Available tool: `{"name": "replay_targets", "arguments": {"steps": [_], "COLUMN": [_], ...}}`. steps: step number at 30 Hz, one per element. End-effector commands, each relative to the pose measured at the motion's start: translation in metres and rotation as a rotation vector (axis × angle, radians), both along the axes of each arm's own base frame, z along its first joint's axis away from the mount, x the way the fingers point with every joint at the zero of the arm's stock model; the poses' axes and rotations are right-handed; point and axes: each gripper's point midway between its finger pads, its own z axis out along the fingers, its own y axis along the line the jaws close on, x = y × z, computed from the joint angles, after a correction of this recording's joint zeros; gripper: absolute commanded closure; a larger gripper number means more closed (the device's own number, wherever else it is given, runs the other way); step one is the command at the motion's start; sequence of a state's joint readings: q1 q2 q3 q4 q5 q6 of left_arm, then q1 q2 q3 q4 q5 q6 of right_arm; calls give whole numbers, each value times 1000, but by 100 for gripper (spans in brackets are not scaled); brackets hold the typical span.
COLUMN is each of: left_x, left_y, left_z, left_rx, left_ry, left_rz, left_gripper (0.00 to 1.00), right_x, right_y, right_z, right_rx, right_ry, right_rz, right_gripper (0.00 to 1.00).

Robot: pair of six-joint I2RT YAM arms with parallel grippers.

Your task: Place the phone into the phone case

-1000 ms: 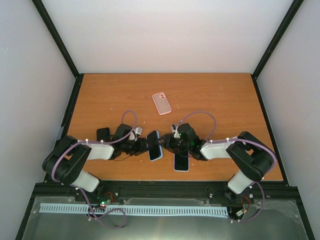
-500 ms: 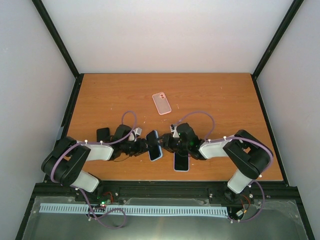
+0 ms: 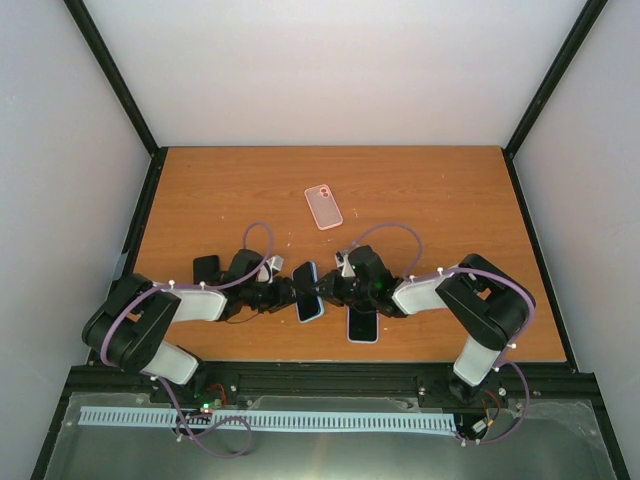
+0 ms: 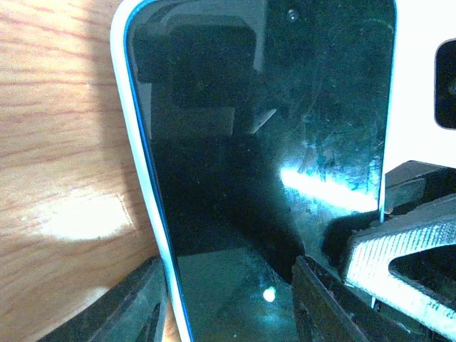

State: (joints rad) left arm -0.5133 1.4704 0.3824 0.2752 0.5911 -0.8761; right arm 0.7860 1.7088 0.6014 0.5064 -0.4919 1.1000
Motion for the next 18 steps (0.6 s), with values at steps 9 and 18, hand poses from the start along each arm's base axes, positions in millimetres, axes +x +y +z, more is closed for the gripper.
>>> {"name": "replay_targets", "arguments": {"steps": [9,18], "left_x": [-11,-10], "left_y": [5,5], "left_z": [-13,-11], "left_rx": [51,49], "left_ry": [43,48], "left_rz": [-10,2], "left_gripper": [50,51], "right_x": [-2,2], "right_y": [11,0], "right_z": [25,29], "right_rx": [50,2], "right_ry": [-78,-117], "right_rz": [50,13], "right_gripper": [81,86]}}
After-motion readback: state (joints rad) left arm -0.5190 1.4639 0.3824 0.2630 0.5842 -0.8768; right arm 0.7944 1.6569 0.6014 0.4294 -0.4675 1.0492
